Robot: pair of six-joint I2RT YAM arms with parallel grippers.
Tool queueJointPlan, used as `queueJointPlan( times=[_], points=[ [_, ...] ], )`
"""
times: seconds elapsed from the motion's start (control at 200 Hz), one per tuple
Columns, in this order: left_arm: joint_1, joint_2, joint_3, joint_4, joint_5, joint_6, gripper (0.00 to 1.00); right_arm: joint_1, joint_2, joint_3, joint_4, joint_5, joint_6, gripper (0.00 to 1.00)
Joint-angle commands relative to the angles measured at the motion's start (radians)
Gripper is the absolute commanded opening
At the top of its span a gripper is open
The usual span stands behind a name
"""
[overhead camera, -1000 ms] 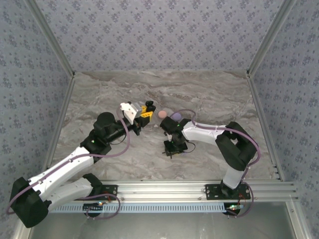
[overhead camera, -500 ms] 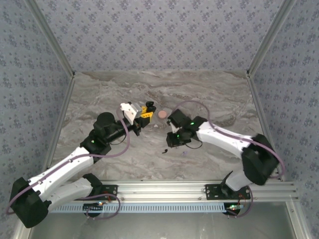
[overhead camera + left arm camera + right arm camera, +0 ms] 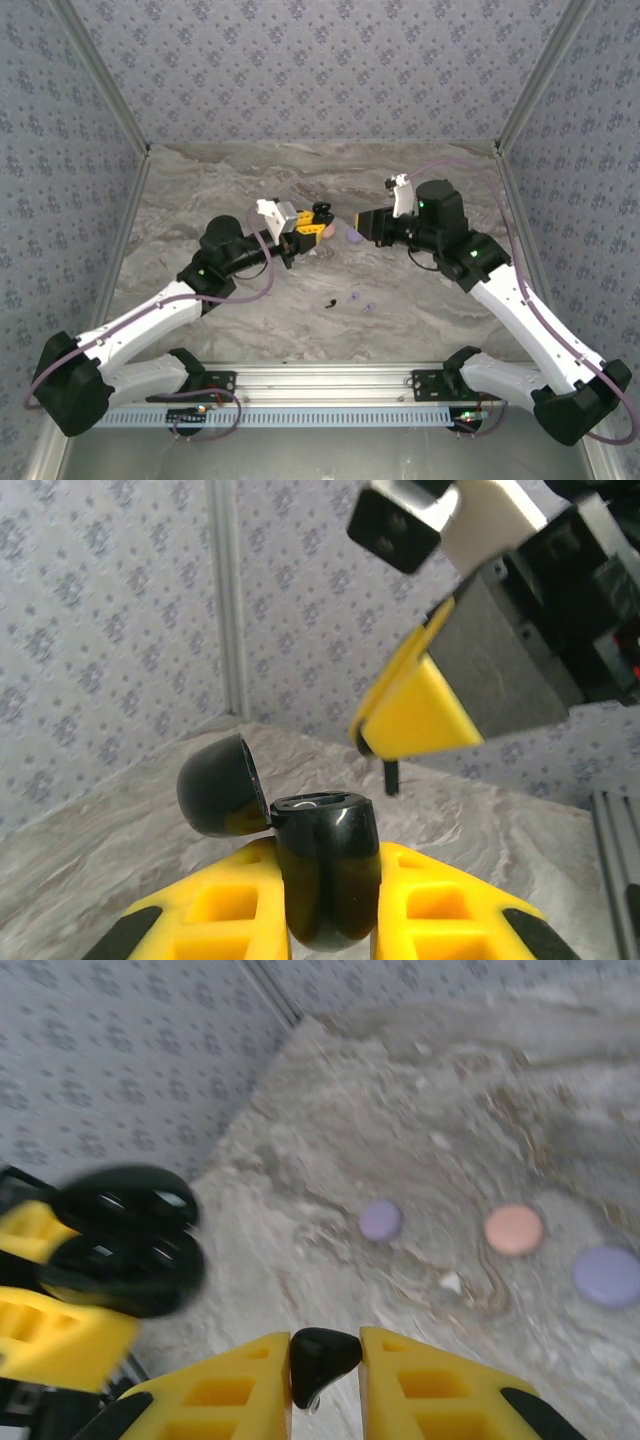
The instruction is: Insert the wireless bluetooth earbuds into the charging case
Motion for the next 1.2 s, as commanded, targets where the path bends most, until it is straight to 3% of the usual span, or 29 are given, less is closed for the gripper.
queueJointPlan(
  times=[0.0, 1.194],
  points=[
    [-0.015, 0.014, 0.058, 0.096, 0.068, -0.018, 0.00, 0.022, -0.013, 0.055, 0.036, -0.023, -0.029, 0.24],
    [-0.032, 0.042, 0.077, 0.092, 0.072, -0.003, 0.00, 0.091, 0.046, 0.128, 0.030, -0.077, -0.020, 0.25]
  ],
)
